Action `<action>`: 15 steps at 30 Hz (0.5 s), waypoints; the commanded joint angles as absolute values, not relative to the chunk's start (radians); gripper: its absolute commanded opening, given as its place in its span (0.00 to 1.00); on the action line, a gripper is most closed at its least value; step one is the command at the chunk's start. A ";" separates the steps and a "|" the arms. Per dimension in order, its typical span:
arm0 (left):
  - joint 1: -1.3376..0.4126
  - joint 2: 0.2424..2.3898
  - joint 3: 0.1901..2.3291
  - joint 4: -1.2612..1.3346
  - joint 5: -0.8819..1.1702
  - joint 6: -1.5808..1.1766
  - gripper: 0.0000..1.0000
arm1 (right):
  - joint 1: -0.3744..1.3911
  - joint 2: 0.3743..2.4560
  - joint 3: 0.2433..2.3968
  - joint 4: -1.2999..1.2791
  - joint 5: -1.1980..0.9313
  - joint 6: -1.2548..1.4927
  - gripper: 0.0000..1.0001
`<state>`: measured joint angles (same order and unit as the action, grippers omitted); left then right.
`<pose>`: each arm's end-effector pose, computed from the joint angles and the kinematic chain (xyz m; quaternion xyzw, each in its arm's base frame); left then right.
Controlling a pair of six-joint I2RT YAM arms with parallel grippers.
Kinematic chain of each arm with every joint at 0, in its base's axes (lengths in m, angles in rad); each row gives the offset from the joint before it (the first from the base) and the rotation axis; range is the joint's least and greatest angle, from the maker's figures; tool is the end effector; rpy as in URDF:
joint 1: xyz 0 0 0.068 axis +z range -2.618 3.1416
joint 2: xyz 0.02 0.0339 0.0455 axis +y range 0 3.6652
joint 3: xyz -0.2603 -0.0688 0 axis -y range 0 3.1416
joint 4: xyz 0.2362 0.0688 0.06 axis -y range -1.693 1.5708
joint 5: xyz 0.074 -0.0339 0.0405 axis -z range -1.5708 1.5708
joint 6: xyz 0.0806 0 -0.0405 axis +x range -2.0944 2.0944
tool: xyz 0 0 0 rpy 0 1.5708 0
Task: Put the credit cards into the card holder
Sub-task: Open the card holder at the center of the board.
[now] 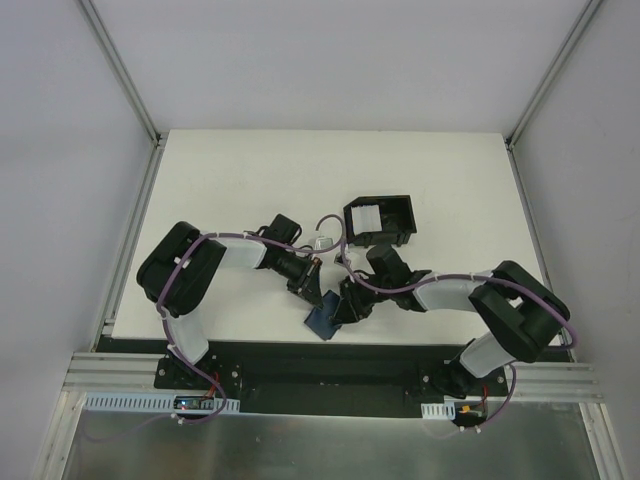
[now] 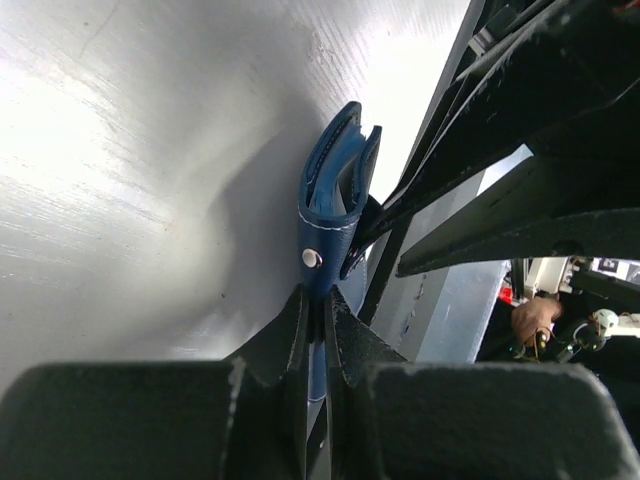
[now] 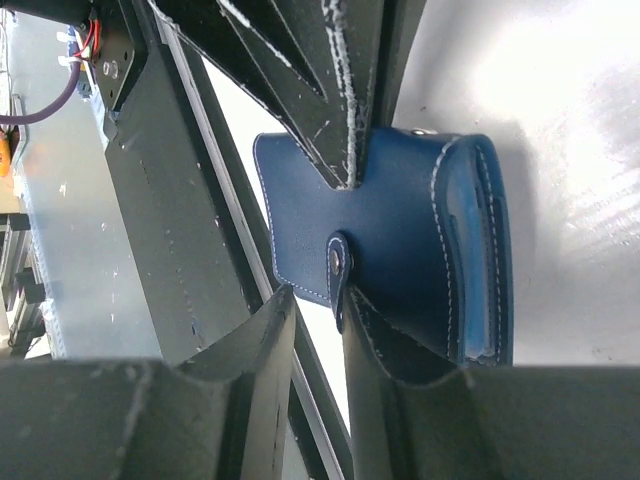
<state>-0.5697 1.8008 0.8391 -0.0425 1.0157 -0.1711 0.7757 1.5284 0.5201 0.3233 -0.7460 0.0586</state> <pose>0.2377 -0.2336 0.1093 0.2993 0.7954 -0.5237 0.0587 0.1679 0.2413 0.1215 -0.4415 0.7331 0.4627 0.2315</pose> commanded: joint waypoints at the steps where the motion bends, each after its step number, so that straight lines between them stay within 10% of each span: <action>1: -0.572 1.796 0.879 0.058 0.997 -0.205 0.00 | 0.825 1.574 0.561 0.339 -0.772 0.051 0.27; 8: -0.572 1.799 0.853 0.100 0.888 -0.287 0.00 | 0.854 1.580 0.561 0.371 -0.770 0.052 0.00; 15: -0.532 1.809 0.824 0.130 0.706 -0.397 0.00 | 0.902 1.529 0.520 0.406 -0.845 0.063 0.01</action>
<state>-0.5655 1.8015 0.8253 0.0010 0.8848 -0.3256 0.8478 1.5673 0.5396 0.3576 -0.7261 0.0612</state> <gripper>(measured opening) 0.025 0.012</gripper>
